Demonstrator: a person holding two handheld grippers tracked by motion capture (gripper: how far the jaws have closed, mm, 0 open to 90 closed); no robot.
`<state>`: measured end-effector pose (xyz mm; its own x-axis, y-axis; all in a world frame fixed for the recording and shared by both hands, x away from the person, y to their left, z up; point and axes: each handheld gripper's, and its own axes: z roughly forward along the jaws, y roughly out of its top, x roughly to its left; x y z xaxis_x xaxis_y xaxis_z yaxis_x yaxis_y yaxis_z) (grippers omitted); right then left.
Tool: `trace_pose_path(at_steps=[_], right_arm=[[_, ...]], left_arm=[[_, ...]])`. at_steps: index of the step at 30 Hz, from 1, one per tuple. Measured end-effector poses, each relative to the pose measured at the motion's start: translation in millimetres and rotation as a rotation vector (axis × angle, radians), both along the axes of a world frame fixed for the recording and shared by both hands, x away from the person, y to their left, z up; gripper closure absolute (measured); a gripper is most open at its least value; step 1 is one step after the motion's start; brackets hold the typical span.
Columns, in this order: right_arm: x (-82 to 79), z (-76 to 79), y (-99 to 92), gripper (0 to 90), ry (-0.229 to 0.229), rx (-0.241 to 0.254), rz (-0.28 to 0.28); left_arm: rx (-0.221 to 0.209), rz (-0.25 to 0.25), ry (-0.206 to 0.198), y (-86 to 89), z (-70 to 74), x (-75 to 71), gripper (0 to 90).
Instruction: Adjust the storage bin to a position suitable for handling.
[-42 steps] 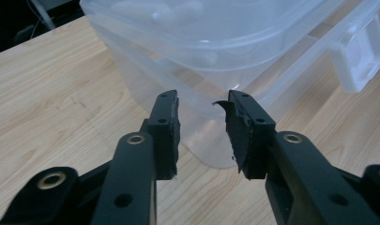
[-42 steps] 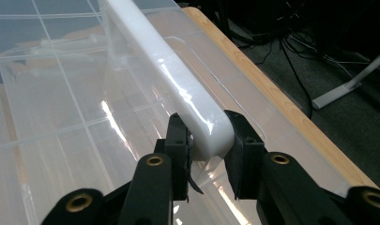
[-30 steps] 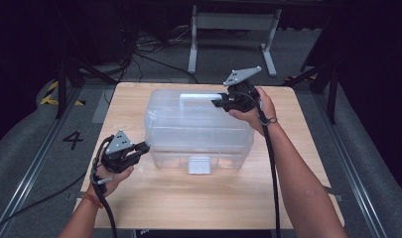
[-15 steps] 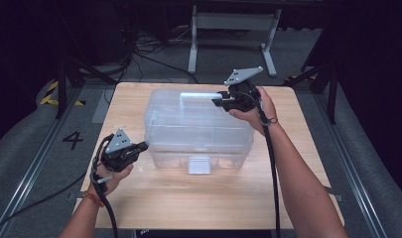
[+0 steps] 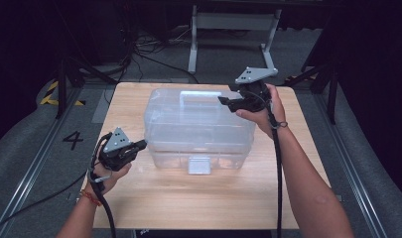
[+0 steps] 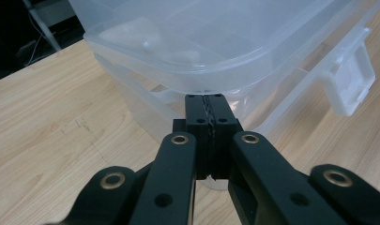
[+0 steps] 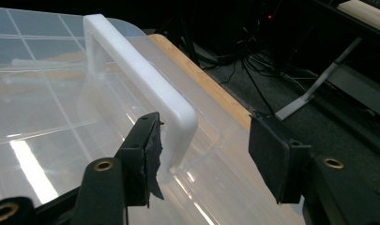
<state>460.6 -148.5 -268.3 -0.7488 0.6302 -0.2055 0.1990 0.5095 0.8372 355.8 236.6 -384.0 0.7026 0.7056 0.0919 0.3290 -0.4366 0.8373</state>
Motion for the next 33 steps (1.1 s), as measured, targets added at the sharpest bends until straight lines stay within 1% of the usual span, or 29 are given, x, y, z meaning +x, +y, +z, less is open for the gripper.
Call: trace_pose_path(at_steps=[4, 6, 7, 8, 9, 10, 11, 12, 13, 16, 17, 19, 20, 24, 27, 28, 29, 30, 31, 33], right_arm=[[-6.8, 1.2, -11.2, 42.6, -0.011, 0.022, -0.011], [-11.5, 2.2, -19.5, 42.1, -0.021, 0.032, -0.021], [-14.4, 2.6, -23.6, 42.1, -0.033, 0.035, -0.026], [-17.7, 2.9, -28.1, 42.1, -0.037, 0.043, -0.027], [-22.9, 3.2, -36.7, 41.7, -0.046, 0.051, -0.031], [-22.9, 3.2, -36.7, 41.7, -0.046, 0.051, -0.031], [-28.2, 3.5, -46.0, 41.7, -0.058, 0.064, -0.040], [-28.2, 3.5, -46.0, 41.7, -0.058, 0.064, -0.040], [-31.2, 3.5, -51.2, 41.7, -0.062, 0.072, -0.043], [-42.9, 0.6, -72.2, 41.6, -0.079, 0.072, -0.064], [-42.9, 0.6, -72.2, 41.6, -0.079, 0.072, -0.064], [-47.4, -2.2, -81.1, 41.4, -0.081, 0.070, -0.070], [-49.2, -4.2, -85.1, 41.4, -0.084, 0.065, -0.075], [-57.0, -14.2, -97.9, 40.8, -0.071, 0.067, -0.082], [-63.7, -23.3, -103.0, 40.3, -0.077, 0.051, -0.077], [-65.4, -26.4, -104.0, 40.1, -0.076, 0.047, -0.075], [-67.3, -30.1, -105.0, 39.9, -0.077, 0.038, -0.072], [-68.4, -32.4, -105.3, 39.8, -0.076, 0.037, -0.071], [-69.4, -35.4, -105.7, 39.8, -0.074, 0.037, -0.072], [-70.1, -41.2, -107.0, 39.7, -0.072, 0.025, -0.075]], left_arm=[[0.012, -0.002, -0.005, 0.4, 3.0, 1.0, 89.8], [0.006, 0.001, -0.005, 0.4, 4.6, 1.3, 89.7], [0.012, -0.001, -0.008, 0.6, 5.7, 1.6, 89.7], [0.006, -0.002, -0.005, 0.1, 6.1, 1.7, 89.7], [0.011, -0.002, -0.007, 0.3, 7.1, 2.3, 89.6], [0.012, -0.001, -0.010, 0.5, 7.8, 2.7, 89.6], [0.013, -0.001, -0.009, 0.7, 10.2, 3.2, 89.6], [0.013, -0.001, -0.009, 0.7, 10.2, 3.2, 89.5], [0.012, 0.002, -0.012, 0.3, 11.6, 3.4, 89.5], [0.011, 0.006, -0.012, -0.4, 15.0, 3.9, 89.2], [0.019, 0.005, -0.020, 0.0, 16.3, 4.7, 89.2], [0.011, 0.005, -0.016, -0.1, 17.7, 5.4, 89.3], [0.014, 0.006, -0.019, 0.1, 18.9, 5.8, 89.3], [0.013, 0.010, -0.030, -0.2, 23.3, 7.4, 89.2], [0.012, 0.009, -0.031, 0.0, 26.1, 8.7, 89.0], [0.004, 0.012, -0.027, -0.2, 26.9, 9.0, 89.0], [0.007, 0.011, -0.034, 0.0, 27.6, 9.5, 89.1], [0.008, 0.011, -0.037, -0.1, 28.2, 9.8, 89.0], [0.000, 0.012, -0.030, -0.4, 28.6, 9.9, 89.1], [0.007, 0.011, -0.035, 0.1, 29.8, 10.5, 89.1]])
